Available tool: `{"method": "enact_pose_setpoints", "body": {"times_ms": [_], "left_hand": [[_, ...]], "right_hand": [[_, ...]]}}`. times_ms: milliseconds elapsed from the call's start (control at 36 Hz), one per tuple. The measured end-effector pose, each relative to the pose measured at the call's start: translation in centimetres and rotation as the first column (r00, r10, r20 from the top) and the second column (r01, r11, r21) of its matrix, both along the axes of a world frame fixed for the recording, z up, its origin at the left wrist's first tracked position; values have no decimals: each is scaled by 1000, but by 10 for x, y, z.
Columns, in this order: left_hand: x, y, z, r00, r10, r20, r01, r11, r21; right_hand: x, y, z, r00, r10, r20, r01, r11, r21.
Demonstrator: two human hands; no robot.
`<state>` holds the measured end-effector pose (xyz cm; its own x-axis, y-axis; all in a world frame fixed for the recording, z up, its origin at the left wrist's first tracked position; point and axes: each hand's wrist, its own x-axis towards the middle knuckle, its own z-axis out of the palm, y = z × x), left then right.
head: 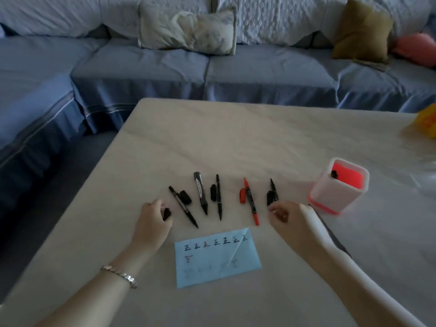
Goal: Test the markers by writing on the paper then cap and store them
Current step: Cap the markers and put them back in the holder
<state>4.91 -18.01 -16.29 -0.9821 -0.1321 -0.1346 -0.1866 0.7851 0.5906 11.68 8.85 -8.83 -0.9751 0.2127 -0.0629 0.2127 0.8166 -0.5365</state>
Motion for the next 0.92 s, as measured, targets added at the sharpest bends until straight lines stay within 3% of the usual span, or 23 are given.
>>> {"method": "enact_pose_setpoints", "body": {"times_ms": [111,194,389,556,639,722,833,917], "left_hand": [[15,-12,5,999,7,37,-7,1000,4],[24,-25,6,999,45,6,-45,999,31],[37,-44,15,984,175,-45,-157,951,266],[42,-43,25,987,138,-83,-97,921,376],[44,-38,28,985,132,-109,-77,909,409],[48,-30,34,990,89,-109,-37,911,410],[59,-10,42,996,-49,-77,76,917,393],[69,10,51,993,-93,-65,112,902,417]], "right_hand": [[-23,-58,-5,979,194,56,-190,979,-72],[-47,-102,-14,945,291,147,-289,957,-41],[-83,-166,-40,903,286,320,-372,894,251],[-81,-170,-47,897,230,378,-345,898,273],[-74,-164,-43,912,236,336,-284,953,103],[-61,-150,-29,965,204,166,-160,957,-243],[-37,-118,4,999,22,-46,-45,817,-576],[-18,-89,17,980,-172,-97,22,585,-811]]}}
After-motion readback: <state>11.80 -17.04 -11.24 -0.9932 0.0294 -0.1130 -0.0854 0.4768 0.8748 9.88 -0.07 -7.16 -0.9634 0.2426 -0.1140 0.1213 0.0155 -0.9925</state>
